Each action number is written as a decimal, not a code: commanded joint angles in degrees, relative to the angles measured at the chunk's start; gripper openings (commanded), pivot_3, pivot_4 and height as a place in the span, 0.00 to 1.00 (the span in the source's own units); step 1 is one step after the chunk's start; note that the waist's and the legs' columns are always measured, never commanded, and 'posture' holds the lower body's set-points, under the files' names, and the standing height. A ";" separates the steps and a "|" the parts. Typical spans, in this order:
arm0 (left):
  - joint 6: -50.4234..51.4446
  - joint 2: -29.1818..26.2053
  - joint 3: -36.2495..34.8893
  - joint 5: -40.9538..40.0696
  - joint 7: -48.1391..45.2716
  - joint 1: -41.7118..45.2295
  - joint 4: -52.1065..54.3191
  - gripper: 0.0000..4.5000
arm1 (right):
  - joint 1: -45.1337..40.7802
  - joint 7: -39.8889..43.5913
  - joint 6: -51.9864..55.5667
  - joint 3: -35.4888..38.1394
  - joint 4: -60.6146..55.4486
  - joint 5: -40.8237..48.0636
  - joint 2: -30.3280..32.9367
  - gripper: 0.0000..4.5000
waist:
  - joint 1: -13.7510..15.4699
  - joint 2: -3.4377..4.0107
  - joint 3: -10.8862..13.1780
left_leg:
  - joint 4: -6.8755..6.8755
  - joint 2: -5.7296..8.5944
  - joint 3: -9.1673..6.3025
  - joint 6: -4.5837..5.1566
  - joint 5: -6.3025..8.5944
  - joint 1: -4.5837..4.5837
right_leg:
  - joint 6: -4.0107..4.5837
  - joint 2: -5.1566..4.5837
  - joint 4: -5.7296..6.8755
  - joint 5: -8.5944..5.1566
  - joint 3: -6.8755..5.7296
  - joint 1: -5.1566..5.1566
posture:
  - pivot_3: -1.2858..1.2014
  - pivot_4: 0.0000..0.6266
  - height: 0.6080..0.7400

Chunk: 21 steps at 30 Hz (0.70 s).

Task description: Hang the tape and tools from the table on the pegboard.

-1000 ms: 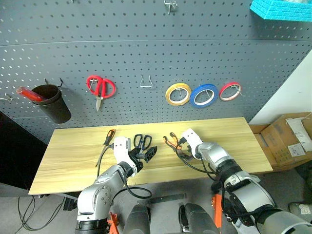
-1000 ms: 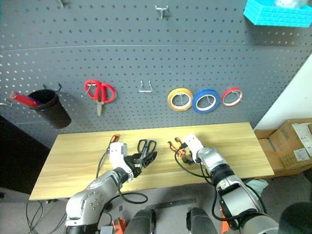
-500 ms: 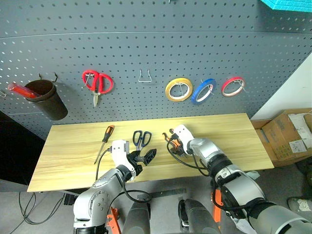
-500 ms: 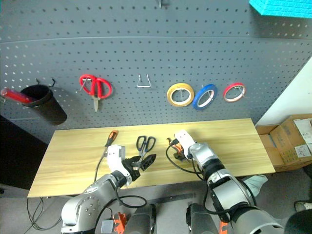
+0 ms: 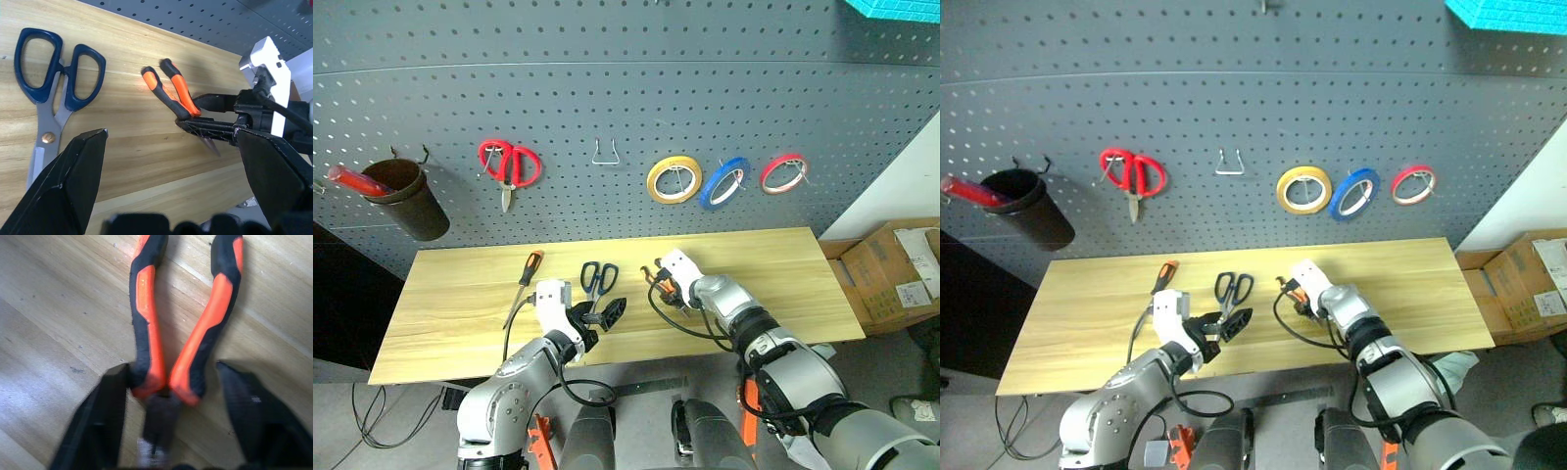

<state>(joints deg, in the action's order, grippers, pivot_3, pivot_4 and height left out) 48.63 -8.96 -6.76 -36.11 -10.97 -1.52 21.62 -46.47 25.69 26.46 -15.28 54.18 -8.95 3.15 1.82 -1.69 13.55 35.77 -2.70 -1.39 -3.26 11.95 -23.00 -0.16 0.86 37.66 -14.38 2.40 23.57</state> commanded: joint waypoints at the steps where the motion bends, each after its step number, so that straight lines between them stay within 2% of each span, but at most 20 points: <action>1: 0.11 -0.31 -0.10 -1.52 -1.17 1.04 1.73 1.00 | 0.62 -0.83 0.46 0.18 1.96 -0.57 -0.04 0.40 | -0.01 0.00 0.00 | -0.01 0.00 0.00 0.00 0.00 0.00 | 0.00 0.00 0.00 0.00 0.00 0.00 | 0.62 0.39 1.00; 6: -0.08 -0.56 0.27 -1.37 -1.97 2.04 0.82 1.00 | 1.00 -0.50 0.40 0.64 0.96 -0.37 0.05 0.40 | -0.07 0.00 0.00 | -0.01 0.00 0.00 -0.01 0.01 0.00 | 0.00 0.00 -0.02 0.00 0.00 0.00 | 0.62 0.37 1.00; 8: 0.43 -0.85 -0.20 -2.70 -2.78 2.18 1.62 1.00 | 3.80 3.31 1.52 0.69 -6.76 0.89 2.07 0.40 | -0.02 0.00 0.00 | -0.01 0.00 -0.01 -0.01 0.01 -0.01 | 0.00 -0.01 -0.03 -0.01 -0.01 0.02 | 0.62 0.35 1.00; 11: 2.30 -0.83 -4.44 -9.48 -3.66 1.83 4.40 1.00 | 12.88 9.15 8.67 1.58 -30.37 4.46 7.13 0.40 | 0.93 0.00 -0.01 | 0.00 0.03 -0.11 -0.03 0.01 -0.53 | -0.27 -0.03 -0.06 0.07 -0.08 0.42 | 0.62 0.33 1.00; 15: 3.70 -1.16 -12.84 -21.90 -2.10 1.73 6.98 1.00 | 22.17 9.54 19.13 7.28 -57.71 11.70 8.75 0.40 | 1.43 -0.02 -0.03 | 0.19 0.02 -0.10 -0.08 0.03 -1.66 | -0.59 -0.04 0.19 0.11 -0.14 1.57 | 0.62 0.28 1.00; 17: 3.13 -1.88 -17.73 -29.54 0.40 1.89 7.86 1.00 | 25.35 7.76 25.51 11.08 -70.23 16.21 6.48 0.40 | 1.35 -0.03 -0.07 | 0.21 -0.03 -0.12 -0.12 0.04 -1.86 | -0.60 -0.04 0.32 0.11 -0.11 1.84 | 0.62 0.25 1.00; 21: 1.21 -3.98 -22.10 -40.28 4.96 3.82 7.38 1.00 | 24.14 3.53 28.34 11.78 -80.74 20.73 0.11 0.40 | 1.44 -0.13 -0.46 | 0.18 -0.13 -0.41 -0.17 0.07 -1.75 | -0.60 0.00 0.37 0.10 -0.30 1.77 | 0.61 0.20 1.00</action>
<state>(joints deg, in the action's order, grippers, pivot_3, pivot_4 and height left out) 51.28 -12.22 -27.21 -70.77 -7.63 1.26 26.80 -21.01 30.88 54.44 -3.30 -21.21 8.68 5.37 3.25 -1.82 13.09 35.96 -2.84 -1.85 -3.44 12.01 -24.75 -0.75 0.88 38.03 -14.28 2.04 25.32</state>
